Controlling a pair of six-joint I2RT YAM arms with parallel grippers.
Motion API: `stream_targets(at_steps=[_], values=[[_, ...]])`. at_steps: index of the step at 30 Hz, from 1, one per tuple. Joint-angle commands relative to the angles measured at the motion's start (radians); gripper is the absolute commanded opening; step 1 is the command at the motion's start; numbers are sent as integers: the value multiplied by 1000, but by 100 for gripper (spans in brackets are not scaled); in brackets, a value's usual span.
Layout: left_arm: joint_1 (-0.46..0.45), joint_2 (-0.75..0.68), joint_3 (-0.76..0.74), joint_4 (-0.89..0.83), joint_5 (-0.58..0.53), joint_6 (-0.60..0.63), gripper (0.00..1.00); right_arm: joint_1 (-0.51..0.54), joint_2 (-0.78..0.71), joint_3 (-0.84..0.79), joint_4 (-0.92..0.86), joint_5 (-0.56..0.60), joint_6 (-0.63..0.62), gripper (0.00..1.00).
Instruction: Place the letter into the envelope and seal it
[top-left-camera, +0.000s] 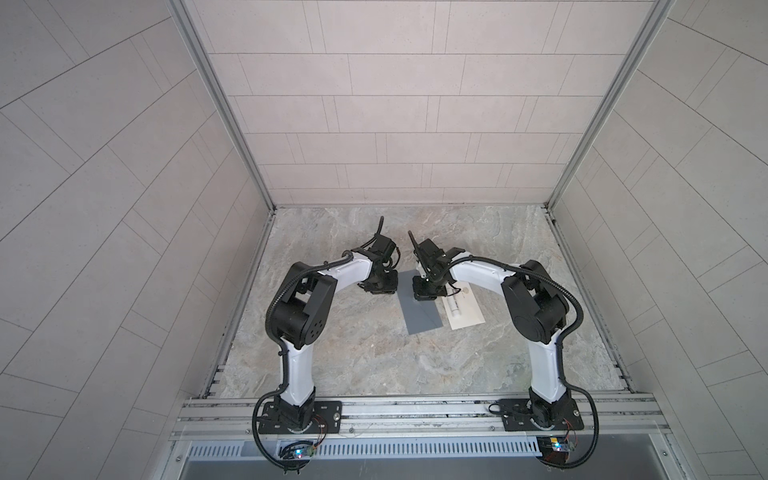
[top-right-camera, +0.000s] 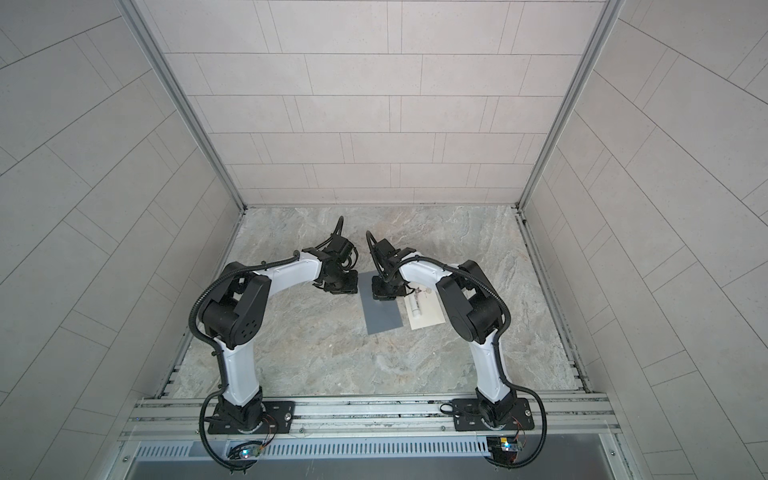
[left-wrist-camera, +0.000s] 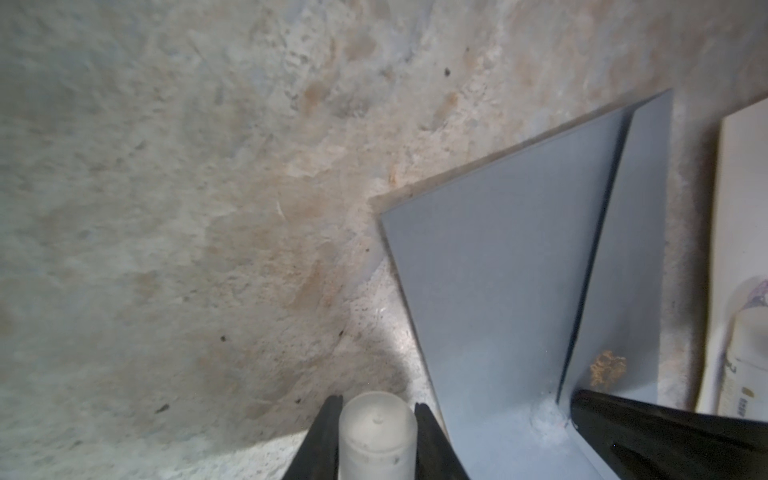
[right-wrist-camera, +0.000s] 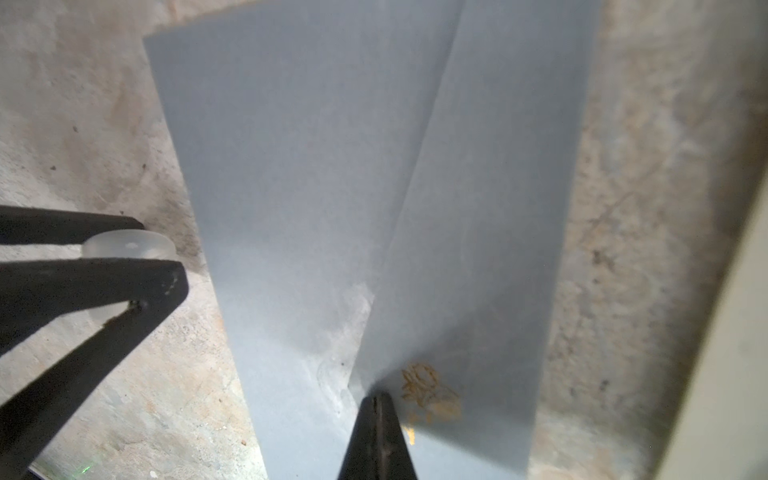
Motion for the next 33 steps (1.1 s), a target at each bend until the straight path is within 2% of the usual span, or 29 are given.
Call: stream_targets(at_steps=[1,9,13,18,22,33], values=[[-7,-23,3,-70,-32,-61,29,0,-55,-23,-38,56,-14,2],[-4,-89,38,-89,-21,-142,29,-7,-184,-34,-31,135,-24,26],[3,-115,45,-78,7,-205,30,-30,-252,-69,-57,211,-6,36],[5,-173,-21,63,64,-347,32,-76,-334,-176,-66,265,13,48],[3,-194,-83,209,107,-401,33,-98,-362,-246,-75,275,1,50],[-45,-23,34,160,174,-268,35,-107,-356,-367,-17,200,0,51]])
